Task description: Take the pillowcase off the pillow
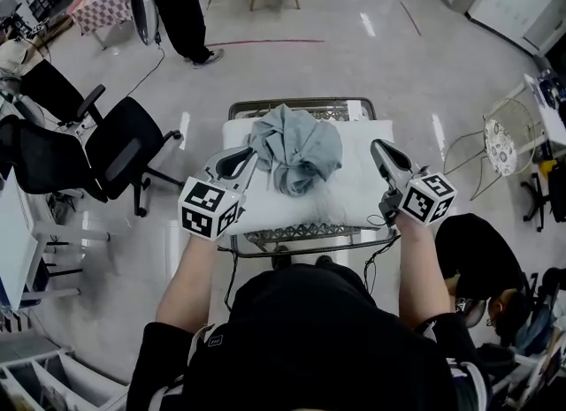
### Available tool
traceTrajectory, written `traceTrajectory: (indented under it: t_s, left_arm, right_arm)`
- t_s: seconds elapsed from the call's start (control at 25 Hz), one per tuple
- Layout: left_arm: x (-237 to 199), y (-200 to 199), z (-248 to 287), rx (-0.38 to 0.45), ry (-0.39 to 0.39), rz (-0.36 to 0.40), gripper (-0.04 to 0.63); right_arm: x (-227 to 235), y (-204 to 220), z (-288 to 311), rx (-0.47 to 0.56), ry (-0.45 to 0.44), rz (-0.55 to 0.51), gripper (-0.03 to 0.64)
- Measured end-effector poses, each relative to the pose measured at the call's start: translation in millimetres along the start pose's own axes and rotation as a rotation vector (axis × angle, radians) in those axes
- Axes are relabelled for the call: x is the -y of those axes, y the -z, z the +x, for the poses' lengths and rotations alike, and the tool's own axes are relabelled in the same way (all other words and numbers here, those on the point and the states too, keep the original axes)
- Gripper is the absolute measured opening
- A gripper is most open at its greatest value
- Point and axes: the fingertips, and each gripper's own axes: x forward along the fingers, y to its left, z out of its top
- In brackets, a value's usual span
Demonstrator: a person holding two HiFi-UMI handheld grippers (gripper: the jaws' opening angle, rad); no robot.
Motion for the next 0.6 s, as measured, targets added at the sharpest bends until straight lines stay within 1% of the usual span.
traceTrajectory:
  t_s: [0.08, 0.16, 0.24, 0.48, 0.6]
  left_arm:
    - [7.6, -3.0, -4.9, 0.009, -0.019, -0.007, 0.034]
    - [18.0, -5.5, -8.8, 0.015, -0.042, 0.001, 0.025]
    - [29.0, -10.5, -11.8, 0.027, -0.068, 0.008, 0.017]
    - [70.4, -26.3, -5.4, 0.077, -0.146, 0.002, 0.015]
    - [90.6, -25.3, -2.1, 0.083, -0.177, -0.029, 0.014]
  right_arm:
    - [-3.7, -6.6, -9.1, 0.014, -0.006, -0.037, 0.011]
    - [-7.4, -10.5, -18.7, 0.011, -0.015, -0.097, 0.011]
    - [-10.1, -14.5, -29.3, 0.016, -0.03, -0.132, 0.011]
    - [-0.2, -25.1, -72.6, 0.073, -0.068, -0.144, 0.009]
    - [6.9, -26.5, -93.7, 0.095, -0.087, -0.127, 0.009]
